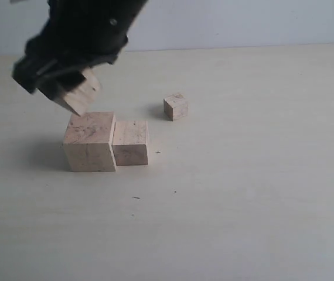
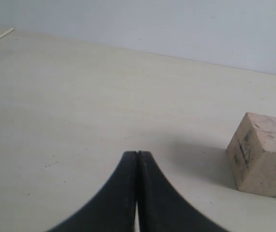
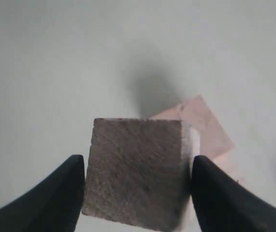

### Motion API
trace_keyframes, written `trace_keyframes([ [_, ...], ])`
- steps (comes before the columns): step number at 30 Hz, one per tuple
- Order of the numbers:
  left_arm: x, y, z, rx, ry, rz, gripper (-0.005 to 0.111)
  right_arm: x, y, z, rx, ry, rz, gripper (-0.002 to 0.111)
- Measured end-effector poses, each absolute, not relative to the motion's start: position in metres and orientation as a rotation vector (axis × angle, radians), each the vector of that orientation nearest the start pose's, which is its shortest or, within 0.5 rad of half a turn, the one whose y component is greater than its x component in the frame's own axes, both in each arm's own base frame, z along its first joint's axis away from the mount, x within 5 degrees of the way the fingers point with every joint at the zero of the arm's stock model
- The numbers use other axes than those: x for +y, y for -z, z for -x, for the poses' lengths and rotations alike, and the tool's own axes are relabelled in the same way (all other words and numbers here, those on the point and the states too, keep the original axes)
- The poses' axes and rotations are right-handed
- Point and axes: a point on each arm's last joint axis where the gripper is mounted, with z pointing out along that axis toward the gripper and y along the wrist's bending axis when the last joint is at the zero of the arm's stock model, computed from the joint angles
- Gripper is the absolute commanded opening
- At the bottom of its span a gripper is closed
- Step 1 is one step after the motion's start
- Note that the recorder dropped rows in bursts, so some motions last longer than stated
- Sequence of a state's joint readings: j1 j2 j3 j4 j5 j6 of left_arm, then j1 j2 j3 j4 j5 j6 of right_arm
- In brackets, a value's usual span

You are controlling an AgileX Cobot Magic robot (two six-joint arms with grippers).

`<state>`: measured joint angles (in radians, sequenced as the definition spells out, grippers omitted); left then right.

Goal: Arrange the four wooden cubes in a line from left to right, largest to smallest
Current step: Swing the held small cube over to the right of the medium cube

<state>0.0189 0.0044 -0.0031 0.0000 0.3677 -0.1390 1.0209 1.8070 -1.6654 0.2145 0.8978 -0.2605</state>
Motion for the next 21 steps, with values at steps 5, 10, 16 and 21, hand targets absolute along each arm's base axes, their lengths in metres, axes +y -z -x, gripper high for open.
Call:
trace_keyframes([
  [5,0.001,-0.181,-0.053,1.848,0.084,0.146,0.0,0.312,-0.301,-0.201,2.217,-0.524,1.387,0.0],
  [10,0.001,-0.181,-0.053,1.848,0.084,0.146,0.0,0.262,-0.3,-0.208,2.275,-0.502,1.209,0.0],
  [16,0.001,-0.181,-0.053,1.848,0.084,0.146,0.0,0.217,-0.276,-0.214,2.36,-0.438,1.084,0.0],
  [21,0.001,-0.181,-0.053,1.848,0.084,0.146,0.0,0.186,-0.244,-0.241,2.337,-0.372,0.995,0.0],
])
